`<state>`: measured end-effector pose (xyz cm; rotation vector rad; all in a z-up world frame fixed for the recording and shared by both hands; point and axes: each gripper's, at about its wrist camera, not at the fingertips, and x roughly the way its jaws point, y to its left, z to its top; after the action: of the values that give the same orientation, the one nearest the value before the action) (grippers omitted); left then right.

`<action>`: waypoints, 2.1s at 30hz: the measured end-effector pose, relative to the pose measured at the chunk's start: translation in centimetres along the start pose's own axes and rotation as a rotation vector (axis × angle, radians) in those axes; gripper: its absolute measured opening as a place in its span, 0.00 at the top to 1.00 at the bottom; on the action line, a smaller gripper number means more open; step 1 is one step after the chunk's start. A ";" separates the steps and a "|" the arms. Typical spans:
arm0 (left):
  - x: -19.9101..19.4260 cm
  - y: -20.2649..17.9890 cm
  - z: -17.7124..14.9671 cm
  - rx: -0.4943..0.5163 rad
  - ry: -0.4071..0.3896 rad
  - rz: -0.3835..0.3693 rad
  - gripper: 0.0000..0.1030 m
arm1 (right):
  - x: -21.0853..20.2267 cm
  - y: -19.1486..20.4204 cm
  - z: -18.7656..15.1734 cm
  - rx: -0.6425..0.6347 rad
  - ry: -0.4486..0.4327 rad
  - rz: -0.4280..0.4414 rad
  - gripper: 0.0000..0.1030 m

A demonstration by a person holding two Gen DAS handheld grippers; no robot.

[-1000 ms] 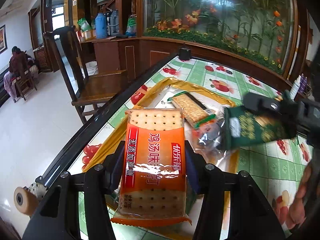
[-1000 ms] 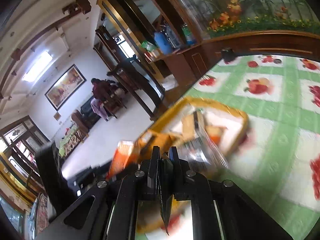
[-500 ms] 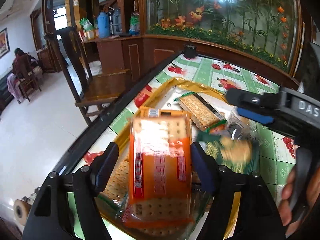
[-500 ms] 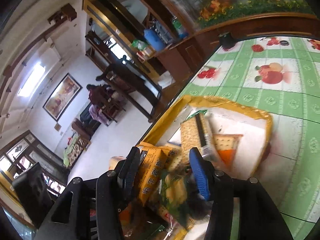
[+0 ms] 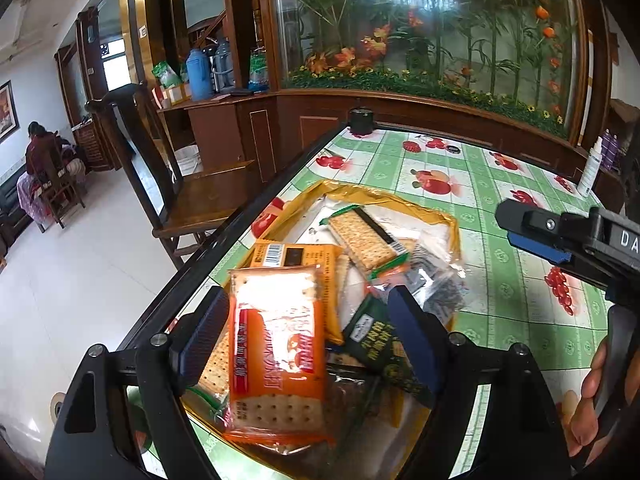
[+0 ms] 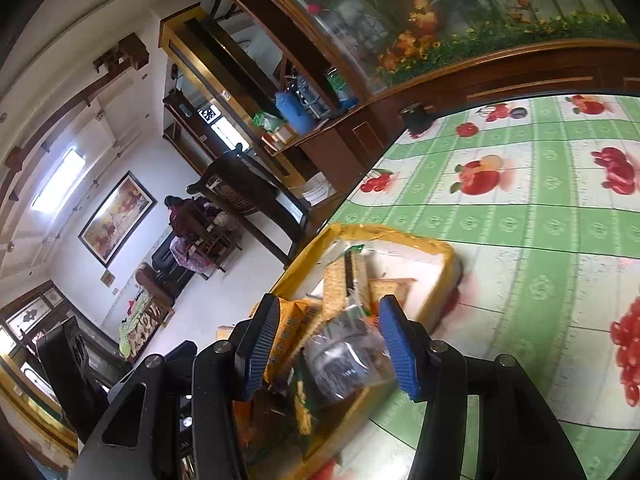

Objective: Organize snacks
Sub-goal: 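Lower both packs into the tray and open both grippers, then grasp the tan barcode biscuit pack with the left gripper while the right grasps the round cracker pack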

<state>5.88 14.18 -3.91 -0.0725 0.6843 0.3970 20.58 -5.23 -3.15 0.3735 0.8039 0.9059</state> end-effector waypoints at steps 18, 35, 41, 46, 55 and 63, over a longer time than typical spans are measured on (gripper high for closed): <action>-0.5 -9.6 1.1 0.122 0.009 -0.141 0.20 | -11.5 -12.6 -0.6 0.127 -0.134 -0.340 0.31; 3.9 -29.0 5.4 0.341 0.116 -0.479 0.21 | -18.7 -21.1 0.0 0.143 -0.192 -0.678 0.25; 7.3 -35.3 5.0 0.441 0.186 -0.485 0.21 | -19.6 -22.2 -0.4 0.145 -0.193 -0.713 0.25; 9.3 -37.8 4.7 0.473 0.212 -0.486 0.21 | -21.1 -24.2 -0.9 0.226 -0.219 -0.697 0.25; 11.1 -37.3 4.4 0.418 0.221 -0.510 0.49 | -20.8 -24.3 -0.8 0.220 -0.211 -0.691 0.25; 10.5 -30.2 4.3 0.310 0.195 -0.496 0.49 | -16.9 -23.6 0.1 0.124 -0.101 -0.588 0.23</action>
<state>27.31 -9.32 -9.06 0.0152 0.8841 -0.1967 27.61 -32.70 -9.50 0.2652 0.8169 0.2877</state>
